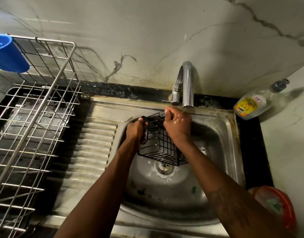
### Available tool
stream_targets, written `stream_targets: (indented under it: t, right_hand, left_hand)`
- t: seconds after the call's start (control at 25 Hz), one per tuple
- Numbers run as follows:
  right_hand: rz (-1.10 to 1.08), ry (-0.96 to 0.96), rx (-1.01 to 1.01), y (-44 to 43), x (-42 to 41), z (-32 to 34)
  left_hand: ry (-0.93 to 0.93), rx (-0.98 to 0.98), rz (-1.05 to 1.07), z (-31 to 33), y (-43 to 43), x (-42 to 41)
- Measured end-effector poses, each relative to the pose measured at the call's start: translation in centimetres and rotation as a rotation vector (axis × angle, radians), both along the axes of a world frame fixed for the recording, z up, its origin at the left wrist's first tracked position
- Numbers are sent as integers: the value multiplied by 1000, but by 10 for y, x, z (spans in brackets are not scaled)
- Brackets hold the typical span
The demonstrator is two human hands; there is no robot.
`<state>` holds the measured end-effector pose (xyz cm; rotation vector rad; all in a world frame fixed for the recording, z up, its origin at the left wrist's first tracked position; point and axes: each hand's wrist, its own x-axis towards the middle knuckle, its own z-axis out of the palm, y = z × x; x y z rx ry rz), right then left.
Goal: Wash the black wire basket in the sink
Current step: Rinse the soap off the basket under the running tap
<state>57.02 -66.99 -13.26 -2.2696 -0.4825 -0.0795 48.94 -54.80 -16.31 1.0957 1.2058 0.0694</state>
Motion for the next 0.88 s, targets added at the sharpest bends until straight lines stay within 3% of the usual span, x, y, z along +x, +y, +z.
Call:
stream_targets:
  t: [0.08,0.2,0.28,0.36,0.52,0.88]
  right_hand:
    - [-16,4,25,13,24,-1]
    - [252,303,-131,22,75,-35]
    - [374,376,-229,16,94,-50]
    - [447,401,-106,5,80,-8]
    - [249,531,406,-18,68,38]
    - [21,568,456,-40,39,31]
  left_hand:
    - [10,112,-64,4,0,2]
    - [27,233,-131,12,-2,9]
    - [47,259,-134,17,-6,12]
    - [79,281,-122,18,-8,12]
    - [134,283,-145,15,-6,12]
    - [215,278,-169,17,-11,18]
